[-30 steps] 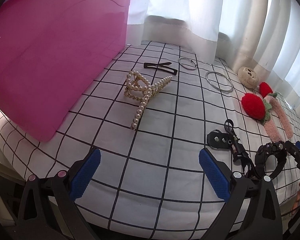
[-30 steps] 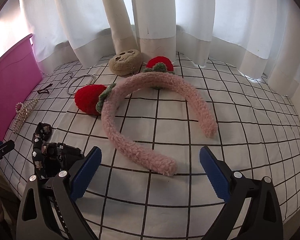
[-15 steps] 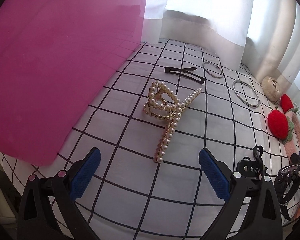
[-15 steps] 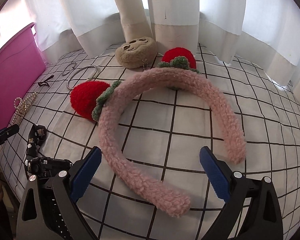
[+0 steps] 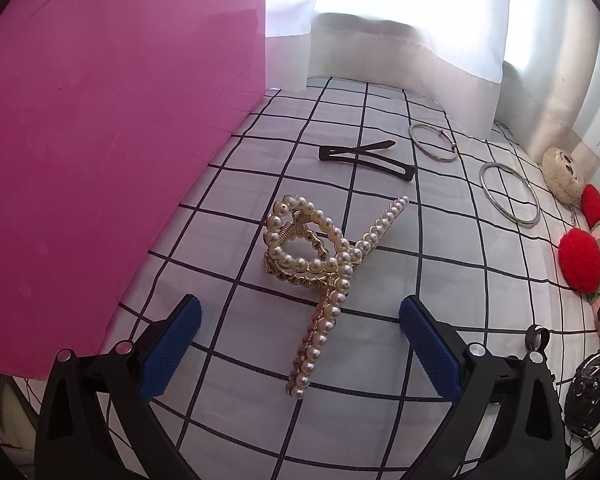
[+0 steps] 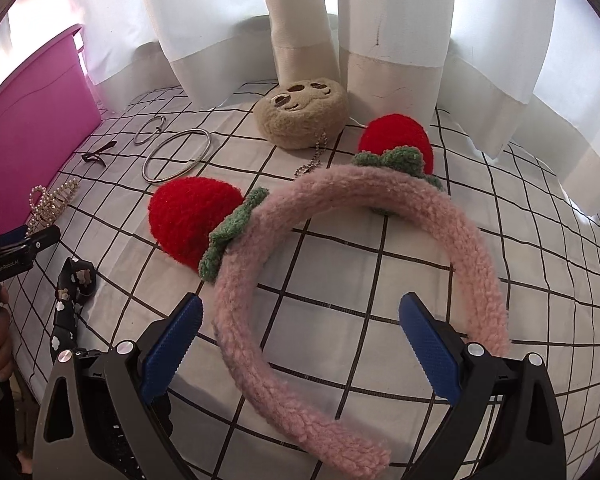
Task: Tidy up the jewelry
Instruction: 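Reach the left tool to the pearl claw clip while the right tool reaches the pink headband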
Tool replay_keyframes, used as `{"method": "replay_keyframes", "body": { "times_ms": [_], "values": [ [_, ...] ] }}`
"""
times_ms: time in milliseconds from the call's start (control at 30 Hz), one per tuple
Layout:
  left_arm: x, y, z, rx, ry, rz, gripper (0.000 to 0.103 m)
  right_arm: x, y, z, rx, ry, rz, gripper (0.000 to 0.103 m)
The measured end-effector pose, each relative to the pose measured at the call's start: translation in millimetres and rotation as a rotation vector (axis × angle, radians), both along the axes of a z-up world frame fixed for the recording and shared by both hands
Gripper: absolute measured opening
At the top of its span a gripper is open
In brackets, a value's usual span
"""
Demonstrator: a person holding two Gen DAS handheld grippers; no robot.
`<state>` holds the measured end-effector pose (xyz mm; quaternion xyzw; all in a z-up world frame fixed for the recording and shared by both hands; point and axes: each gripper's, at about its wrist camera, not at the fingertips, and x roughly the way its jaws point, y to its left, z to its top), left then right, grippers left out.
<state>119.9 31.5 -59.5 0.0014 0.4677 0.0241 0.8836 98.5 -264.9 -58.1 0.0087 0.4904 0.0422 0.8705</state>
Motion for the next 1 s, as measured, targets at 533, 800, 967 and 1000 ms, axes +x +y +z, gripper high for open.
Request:
{"method": "replay_keyframes", "body": {
  "times_ms": [533,800,967,1000],
  "values": [
    [-3.3,1.4,1.2,-0.015,-0.006,0.025,0.098,11.7,-1.5,-4.9,0.027,0.059,-0.007,0.094],
    [-8.6,-5.2,7.5,0.037,-0.032,-0.026,0.088,15.0,11.1,0.5,0.021,0.108,0.023,0.078],
    [-12.4,-9.2,11.1,0.022,-0.040,-0.064,0.060,12.9,23.9,4.8,-0.076,0.094,0.036,0.012],
    [-12.9,-9.9,12.2,0.024,-0.042,-0.068,0.046,11.9,25.8,4.8,-0.077,0.086,0.036,0.011]
  ]
}}
